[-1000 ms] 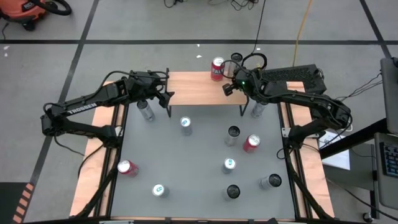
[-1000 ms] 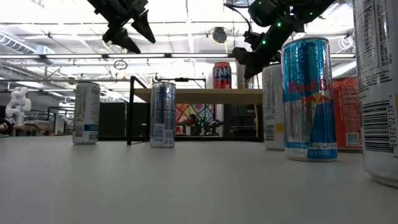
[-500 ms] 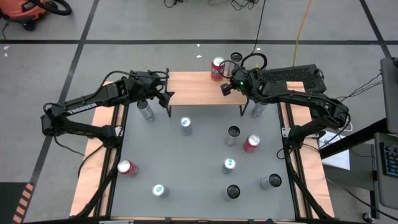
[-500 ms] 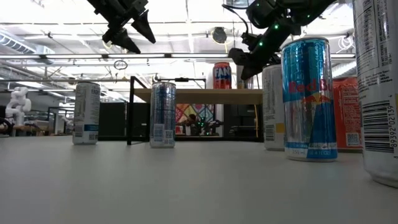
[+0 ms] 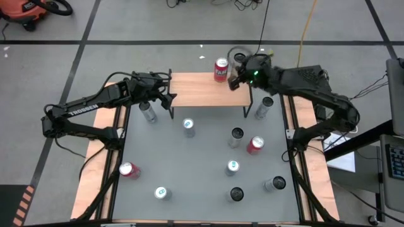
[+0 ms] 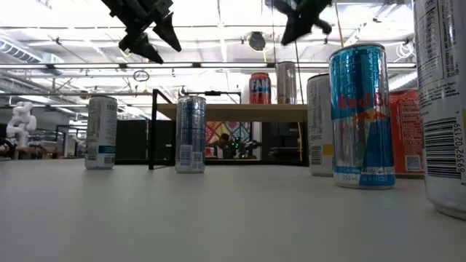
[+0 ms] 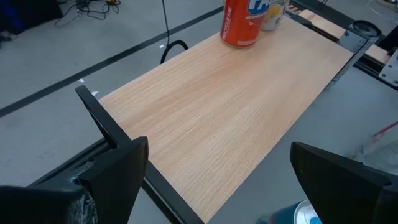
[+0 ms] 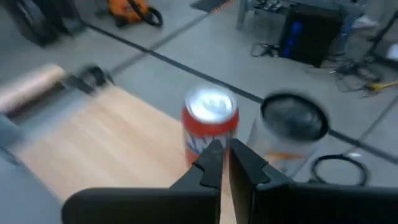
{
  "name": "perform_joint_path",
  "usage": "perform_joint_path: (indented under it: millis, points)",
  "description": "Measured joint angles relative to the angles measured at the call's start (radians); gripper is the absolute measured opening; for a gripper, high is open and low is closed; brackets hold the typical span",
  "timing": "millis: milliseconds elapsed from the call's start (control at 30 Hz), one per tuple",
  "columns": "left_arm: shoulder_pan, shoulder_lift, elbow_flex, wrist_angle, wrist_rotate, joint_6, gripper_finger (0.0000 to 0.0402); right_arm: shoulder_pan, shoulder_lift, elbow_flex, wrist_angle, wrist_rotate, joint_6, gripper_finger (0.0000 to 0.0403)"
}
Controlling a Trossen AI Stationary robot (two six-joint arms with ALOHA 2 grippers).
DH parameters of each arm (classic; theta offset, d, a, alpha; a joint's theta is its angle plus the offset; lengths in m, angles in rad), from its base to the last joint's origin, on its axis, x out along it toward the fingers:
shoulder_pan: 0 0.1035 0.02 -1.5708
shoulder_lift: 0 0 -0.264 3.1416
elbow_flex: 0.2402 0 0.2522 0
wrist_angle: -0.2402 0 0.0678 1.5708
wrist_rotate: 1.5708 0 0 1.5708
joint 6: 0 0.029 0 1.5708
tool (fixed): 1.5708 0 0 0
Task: Place canned beverage on shelf
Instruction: Put the right orange soda can on the shelf aligned with the other orange soda can
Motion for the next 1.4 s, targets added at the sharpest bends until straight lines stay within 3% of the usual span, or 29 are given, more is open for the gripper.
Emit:
perform_joint_path:
  millis: [200,400,533,833,1100,1300,1400]
  points:
    - [0.000,0.000,0.000,0.000,0.001,0.000,0.0392,0.007,-0.001,0.272,-0.237,-0.057,0.111,0.0000]
    - [-0.002,0.000,0.000,0.000,0.023,-0.030,0.0392,0.042,0.001,0.422,-0.426,-0.077,0.168,0.0000]
    - [-0.026,0.000,0.000,0.000,0.044,-0.095,0.0392,0.068,-0.005,0.428,-0.473,-0.095,0.152,0.0000]
    - [-0.158,0.000,0.000,-0.016,0.046,-0.197,0.0392,0.074,0.000,0.428,-0.578,-0.364,-0.022,0.0000]
    - [-0.151,0.005,0.000,-0.115,0.019,-0.226,0.0392,0.059,0.000,0.428,-0.623,-0.364,-0.270,0.0000]
    - [-0.131,0.005,0.000,-0.261,0.026,-0.410,0.0392,0.058,0.007,0.428,-0.624,-0.374,-0.424,0.0000]
    - [-0.150,0.005,0.000,-0.309,-0.006,-0.510,0.0392,0.057,0.007,0.428,-0.641,-0.445,-0.503,0.0000]
